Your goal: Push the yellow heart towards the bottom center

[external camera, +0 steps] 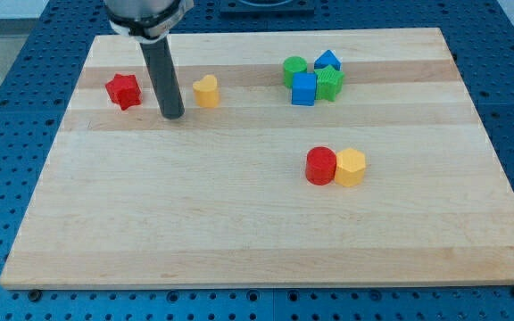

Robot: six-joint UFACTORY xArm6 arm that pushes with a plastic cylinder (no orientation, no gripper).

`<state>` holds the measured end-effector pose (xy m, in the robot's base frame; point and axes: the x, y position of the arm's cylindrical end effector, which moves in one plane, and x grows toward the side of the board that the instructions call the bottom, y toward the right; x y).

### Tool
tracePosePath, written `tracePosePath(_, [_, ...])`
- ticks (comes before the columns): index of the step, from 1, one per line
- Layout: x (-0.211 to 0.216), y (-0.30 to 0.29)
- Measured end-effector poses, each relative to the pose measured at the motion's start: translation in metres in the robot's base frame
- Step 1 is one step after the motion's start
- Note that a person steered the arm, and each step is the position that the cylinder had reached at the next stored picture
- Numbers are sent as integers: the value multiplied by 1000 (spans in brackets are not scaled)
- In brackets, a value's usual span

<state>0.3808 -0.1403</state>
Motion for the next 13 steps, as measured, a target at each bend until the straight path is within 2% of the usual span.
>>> tracePosePath(1, [-31, -13])
tracePosePath(2, [-83, -19])
tracePosePath(3, [-101, 6])
tracePosePath(5, [-38, 13])
tracePosePath(6, [-37, 13])
tracePosePath(7, [-91, 11])
tracePosePath(8, [-114, 32])
tracePosePath(9, [-79, 52])
tracePosePath(11, [-10, 51])
tracePosePath(12, [-3, 50])
tracePosePath(13, [-16, 42])
